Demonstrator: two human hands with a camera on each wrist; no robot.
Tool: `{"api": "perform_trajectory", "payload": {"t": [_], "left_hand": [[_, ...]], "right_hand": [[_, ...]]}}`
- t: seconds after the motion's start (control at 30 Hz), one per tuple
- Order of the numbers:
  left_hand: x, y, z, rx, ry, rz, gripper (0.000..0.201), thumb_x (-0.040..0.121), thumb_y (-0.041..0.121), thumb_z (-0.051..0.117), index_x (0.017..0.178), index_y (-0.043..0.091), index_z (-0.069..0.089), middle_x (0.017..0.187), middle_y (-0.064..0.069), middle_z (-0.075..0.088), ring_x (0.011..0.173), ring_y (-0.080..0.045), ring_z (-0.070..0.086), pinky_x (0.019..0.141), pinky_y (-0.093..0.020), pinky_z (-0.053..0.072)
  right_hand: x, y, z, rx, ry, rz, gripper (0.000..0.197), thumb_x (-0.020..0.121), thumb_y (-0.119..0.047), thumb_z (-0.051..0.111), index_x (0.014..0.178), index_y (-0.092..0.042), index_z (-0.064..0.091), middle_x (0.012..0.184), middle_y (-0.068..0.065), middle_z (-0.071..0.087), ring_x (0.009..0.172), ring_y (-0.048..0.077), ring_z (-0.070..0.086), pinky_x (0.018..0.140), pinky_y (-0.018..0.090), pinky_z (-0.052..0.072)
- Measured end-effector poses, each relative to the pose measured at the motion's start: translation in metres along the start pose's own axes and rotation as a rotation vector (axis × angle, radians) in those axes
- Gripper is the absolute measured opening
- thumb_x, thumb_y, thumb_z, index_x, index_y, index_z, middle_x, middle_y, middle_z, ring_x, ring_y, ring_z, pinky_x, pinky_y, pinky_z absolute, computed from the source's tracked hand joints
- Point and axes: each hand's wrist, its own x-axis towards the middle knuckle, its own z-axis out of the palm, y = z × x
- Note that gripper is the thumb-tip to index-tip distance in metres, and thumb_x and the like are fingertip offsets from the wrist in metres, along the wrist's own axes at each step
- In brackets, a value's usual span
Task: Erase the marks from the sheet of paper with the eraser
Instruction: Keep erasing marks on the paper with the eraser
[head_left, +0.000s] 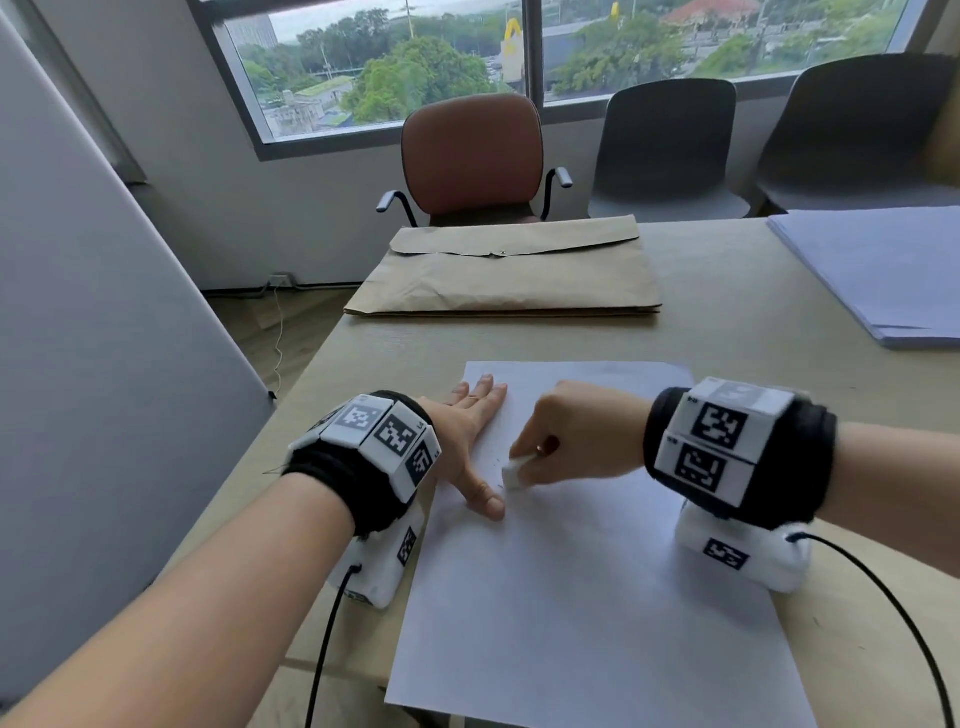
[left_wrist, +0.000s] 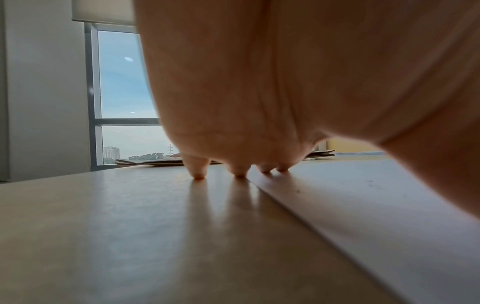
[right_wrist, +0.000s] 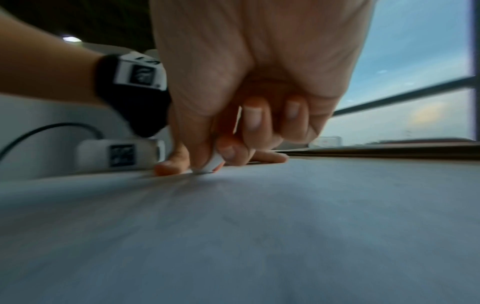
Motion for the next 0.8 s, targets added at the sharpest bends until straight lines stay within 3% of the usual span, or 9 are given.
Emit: {"api": "perform_trajectory", "payload": {"t": [0.13, 0.3, 0.4, 0.5, 0.63, 0.7, 0.8], "left_hand": [[-0.001, 0.001, -0.001, -0.021, -0.002, -0.006, 0.128, 0.070, 0.052, 0.073, 0.144, 0.023, -0.027, 0.153, 0.007, -0.029, 0.142, -0.010, -0.023, 0.116, -0.037, -0.006], [0.001, 0.000, 0.000, -0.012, -0.005, -0.008, 0.129, 0.069, 0.053, 0.074, 0.144, 0.023, -0.028, 0.153, 0.008, -0.031, 0.141, -0.010, -0.024, 0.116, -0.039, -0.005], [0.001, 0.000, 0.000, -0.012, -0.006, -0.007, 0.129, 0.070, 0.053, 0.073, 0.144, 0.023, -0.027, 0.153, 0.008, -0.030, 0.141, -0.010, -0.024, 0.116, -0.039, -0.005], [0.000, 0.001, 0.000, -0.007, 0.004, -0.010, 0.128, 0.070, 0.052, 0.073, 0.144, 0.023, -0.026, 0.153, 0.007, -0.029, 0.142, -0.011, -0.022, 0.116, -0.038, -0.005], [0.001, 0.001, 0.000, 0.000, -0.005, -0.012, 0.129, 0.070, 0.053, 0.074, 0.144, 0.023, -0.028, 0.153, 0.007, -0.031, 0.142, -0.011, -0.023, 0.116, -0.039, -0.005], [0.001, 0.000, 0.000, -0.002, -0.010, -0.009, 0.130, 0.069, 0.053, 0.074, 0.143, 0.023, -0.028, 0.152, 0.007, -0.031, 0.142, -0.011, -0.024, 0.116, -0.039, -0.006], [0.001, 0.001, -0.001, -0.008, -0.005, -0.008, 0.128, 0.070, 0.052, 0.073, 0.144, 0.022, -0.027, 0.153, 0.007, -0.030, 0.142, -0.011, -0.023, 0.116, -0.038, -0.006]], "right_hand": [[0.013, 0.013, -0.009, -0.082, 0.154, 0.094, 0.031, 0.087, -0.037, 0.052, 0.065, -0.015, 0.059, 0.054, 0.001, 0.042, 0.063, 0.024, 0.041, 0.059, 0.031, 0.038], [-0.005, 0.001, 0.001, -0.077, 0.001, -0.001, 0.035, 0.087, -0.038, 0.052, 0.056, -0.020, 0.049, 0.052, 0.002, 0.038, 0.053, 0.018, 0.036, 0.058, 0.028, 0.035], [-0.001, 0.005, -0.002, -0.081, 0.058, 0.046, 0.041, 0.086, -0.040, 0.053, 0.052, -0.020, 0.044, 0.052, 0.001, 0.039, 0.055, 0.018, 0.038, 0.054, 0.028, 0.034], [0.009, 0.017, -0.009, -0.116, 0.178, 0.141, 0.040, 0.087, -0.039, 0.051, 0.055, -0.015, 0.045, 0.054, 0.000, 0.040, 0.067, 0.025, 0.040, 0.050, 0.026, 0.030], [-0.005, 0.007, 0.000, -0.071, 0.053, 0.026, 0.030, 0.088, -0.036, 0.051, 0.071, -0.014, 0.062, 0.055, 0.001, 0.042, 0.064, 0.022, 0.040, 0.060, 0.028, 0.040], [-0.009, 0.005, 0.002, -0.036, 0.029, 0.000, 0.033, 0.087, -0.037, 0.052, 0.065, -0.013, 0.058, 0.052, 0.003, 0.039, 0.059, 0.020, 0.035, 0.058, 0.029, 0.037], [0.000, 0.017, -0.005, -0.066, 0.114, 0.061, 0.037, 0.087, -0.038, 0.052, 0.058, -0.016, 0.049, 0.052, 0.002, 0.039, 0.062, 0.023, 0.037, 0.059, 0.031, 0.040]]}}
